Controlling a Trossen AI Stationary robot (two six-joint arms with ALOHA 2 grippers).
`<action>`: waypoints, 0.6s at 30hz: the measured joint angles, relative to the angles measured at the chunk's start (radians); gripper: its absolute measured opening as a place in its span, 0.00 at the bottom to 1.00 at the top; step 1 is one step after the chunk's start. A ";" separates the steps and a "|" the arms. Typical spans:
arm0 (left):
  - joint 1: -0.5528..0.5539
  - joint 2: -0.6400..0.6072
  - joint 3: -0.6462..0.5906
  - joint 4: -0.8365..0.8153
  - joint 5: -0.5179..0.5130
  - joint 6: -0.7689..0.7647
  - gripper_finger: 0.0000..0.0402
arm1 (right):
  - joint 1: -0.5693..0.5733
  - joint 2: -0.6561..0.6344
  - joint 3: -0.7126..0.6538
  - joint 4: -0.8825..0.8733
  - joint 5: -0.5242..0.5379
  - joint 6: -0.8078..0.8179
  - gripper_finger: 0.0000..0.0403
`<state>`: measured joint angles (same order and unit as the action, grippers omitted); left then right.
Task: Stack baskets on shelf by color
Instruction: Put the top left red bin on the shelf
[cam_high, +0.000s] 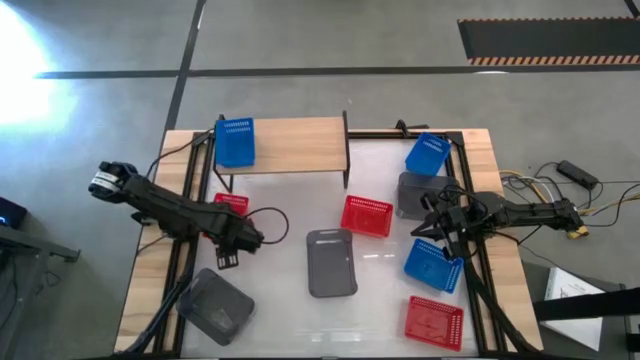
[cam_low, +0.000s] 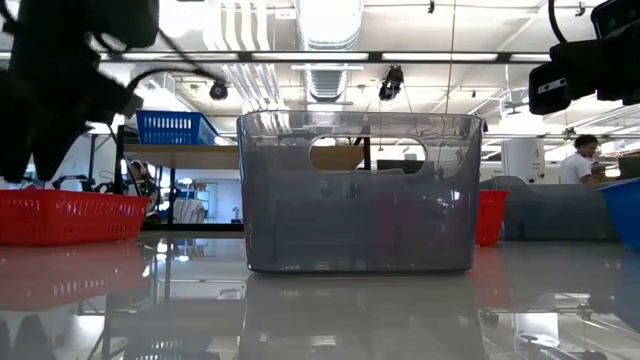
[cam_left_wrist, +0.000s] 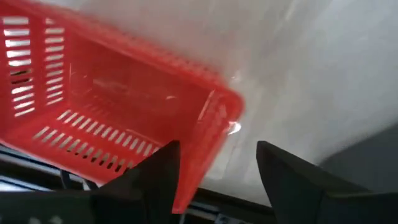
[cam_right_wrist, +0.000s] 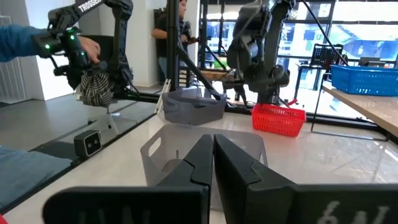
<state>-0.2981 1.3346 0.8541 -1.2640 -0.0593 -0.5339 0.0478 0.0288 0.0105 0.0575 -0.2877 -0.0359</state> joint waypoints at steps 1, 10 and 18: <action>0.000 0.000 -0.019 0.002 -0.001 0.000 0.49 | 0.000 0.000 0.000 0.000 0.000 0.001 0.02; 0.000 0.010 -0.115 0.176 -0.068 -0.007 0.30 | 0.000 0.000 0.000 0.000 0.000 0.001 0.02; 0.000 0.014 -0.060 0.296 0.001 -0.009 0.02 | 0.000 0.000 0.000 0.000 0.000 -0.001 0.02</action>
<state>-0.2977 1.3491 0.7942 -0.9684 -0.0579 -0.5424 0.0479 0.0288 0.0105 0.0574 -0.2875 -0.0364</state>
